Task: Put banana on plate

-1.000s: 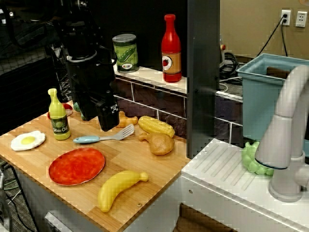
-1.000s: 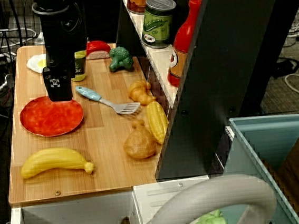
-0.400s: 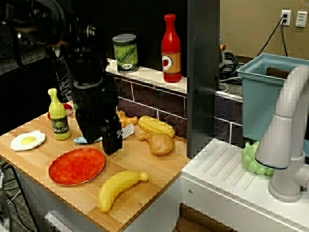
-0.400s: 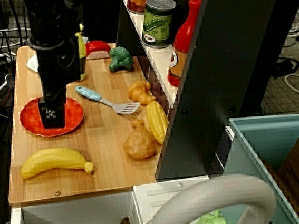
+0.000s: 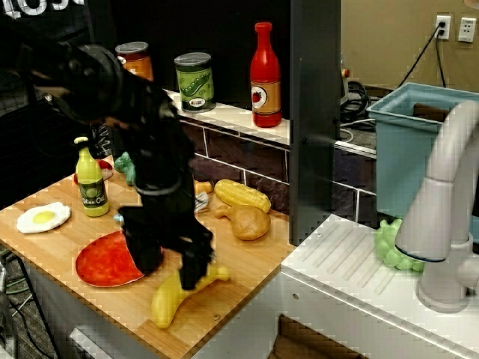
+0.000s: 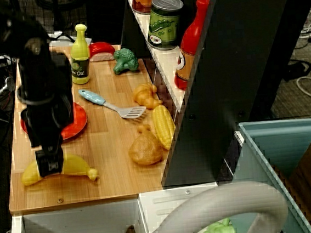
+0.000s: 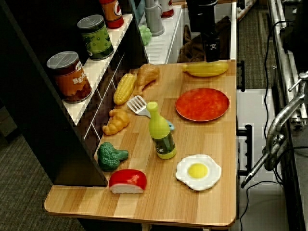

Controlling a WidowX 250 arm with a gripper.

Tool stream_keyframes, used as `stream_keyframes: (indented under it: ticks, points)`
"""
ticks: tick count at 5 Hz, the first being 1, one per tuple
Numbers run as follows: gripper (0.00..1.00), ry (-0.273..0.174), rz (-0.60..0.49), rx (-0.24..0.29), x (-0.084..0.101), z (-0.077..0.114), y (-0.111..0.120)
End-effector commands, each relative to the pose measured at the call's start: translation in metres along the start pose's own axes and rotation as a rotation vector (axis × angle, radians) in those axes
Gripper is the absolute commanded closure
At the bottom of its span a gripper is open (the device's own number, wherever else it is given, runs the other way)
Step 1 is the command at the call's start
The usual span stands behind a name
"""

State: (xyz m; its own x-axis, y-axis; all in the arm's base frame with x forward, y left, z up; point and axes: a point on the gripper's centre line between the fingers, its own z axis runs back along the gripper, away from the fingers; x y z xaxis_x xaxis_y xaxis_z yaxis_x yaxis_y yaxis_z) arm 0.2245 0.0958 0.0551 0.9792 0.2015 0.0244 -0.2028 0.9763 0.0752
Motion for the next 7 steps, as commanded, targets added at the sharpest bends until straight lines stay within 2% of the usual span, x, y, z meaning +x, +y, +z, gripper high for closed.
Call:
stream_keyframes:
  ticks: [1, 2, 3, 5, 7]
  points:
    - [0.0, -0.044, -0.012, -0.005, 0.011, 0.009, 0.002]
    - [0.0, -0.041, -0.103, 0.02, 0.011, 0.01, 0.014]
    - [0.0, -0.061, -0.192, 0.016, 0.01, 0.015, 0.032]
    - [0.0, -0.161, -0.116, 0.016, 0.004, 0.013, 0.034]
    - [0.0, -0.177, -0.07, -0.024, 0.014, 0.017, 0.023]
